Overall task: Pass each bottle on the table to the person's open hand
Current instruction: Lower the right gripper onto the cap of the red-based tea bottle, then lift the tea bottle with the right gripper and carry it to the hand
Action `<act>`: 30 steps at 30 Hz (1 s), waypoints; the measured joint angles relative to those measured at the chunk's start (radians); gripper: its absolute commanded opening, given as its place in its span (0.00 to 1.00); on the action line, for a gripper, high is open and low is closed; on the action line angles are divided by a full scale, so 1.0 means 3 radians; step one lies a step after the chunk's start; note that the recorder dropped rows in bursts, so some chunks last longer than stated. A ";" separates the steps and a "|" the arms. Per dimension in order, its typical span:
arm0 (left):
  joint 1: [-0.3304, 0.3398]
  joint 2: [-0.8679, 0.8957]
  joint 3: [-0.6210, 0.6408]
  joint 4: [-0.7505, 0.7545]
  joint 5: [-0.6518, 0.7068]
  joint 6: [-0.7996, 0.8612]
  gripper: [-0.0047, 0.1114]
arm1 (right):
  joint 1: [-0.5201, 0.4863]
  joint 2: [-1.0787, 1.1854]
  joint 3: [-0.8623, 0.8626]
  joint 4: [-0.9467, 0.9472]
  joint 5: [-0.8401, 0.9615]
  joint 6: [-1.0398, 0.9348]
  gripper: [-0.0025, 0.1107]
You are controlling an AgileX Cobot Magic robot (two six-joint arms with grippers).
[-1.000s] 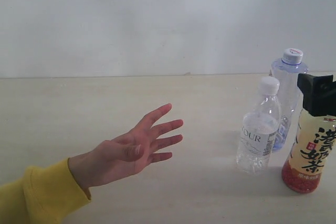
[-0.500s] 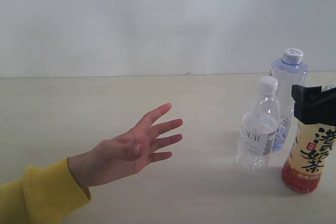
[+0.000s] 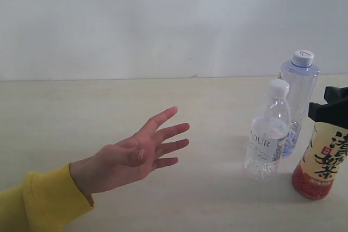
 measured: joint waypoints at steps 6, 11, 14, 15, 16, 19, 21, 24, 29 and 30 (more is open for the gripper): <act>0.0000 0.0000 0.0000 0.0000 0.0000 0.0000 0.08 | 0.0000 -0.0480 0.0007 0.0502 0.0489 -0.0383 0.02; 0.0000 0.0000 0.0000 0.0000 0.0000 0.0000 0.08 | 0.0000 -0.1109 0.0007 0.1722 0.1115 -0.1438 0.02; 0.0000 0.0000 0.0000 0.0000 0.0000 0.0000 0.08 | 0.0000 -0.1415 0.0007 0.2182 0.1444 -0.1892 0.02; 0.0000 0.0000 0.0000 0.0000 0.0000 0.0000 0.08 | 0.0000 -0.1499 0.0007 0.2253 0.1582 -0.1945 0.02; 0.0000 0.0000 0.0000 0.0000 0.0000 0.0000 0.08 | 0.0000 -0.1568 0.0007 0.2303 0.1726 -0.1973 0.02; 0.0000 0.0000 0.0000 0.0000 0.0000 0.0000 0.08 | 0.0000 -0.1666 0.0013 0.2361 0.2131 -0.2002 0.02; 0.0000 0.0000 0.0000 0.0000 0.0000 0.0000 0.08 | 0.0015 -0.1683 0.0012 0.2367 0.2340 -0.2033 0.02; 0.0000 0.0000 0.0000 0.0000 0.0000 0.0000 0.08 | 0.0278 -0.1683 0.0012 0.2605 0.2682 -0.2376 0.02; 0.0000 0.0000 0.0000 0.0000 0.0000 0.0000 0.08 | 0.0984 -0.1525 -0.0013 0.3707 0.2532 -0.3531 0.02; 0.0000 0.0000 0.0000 0.0000 0.0000 0.0000 0.08 | 0.1197 -0.1326 -0.0097 0.4016 0.2483 -0.4008 0.02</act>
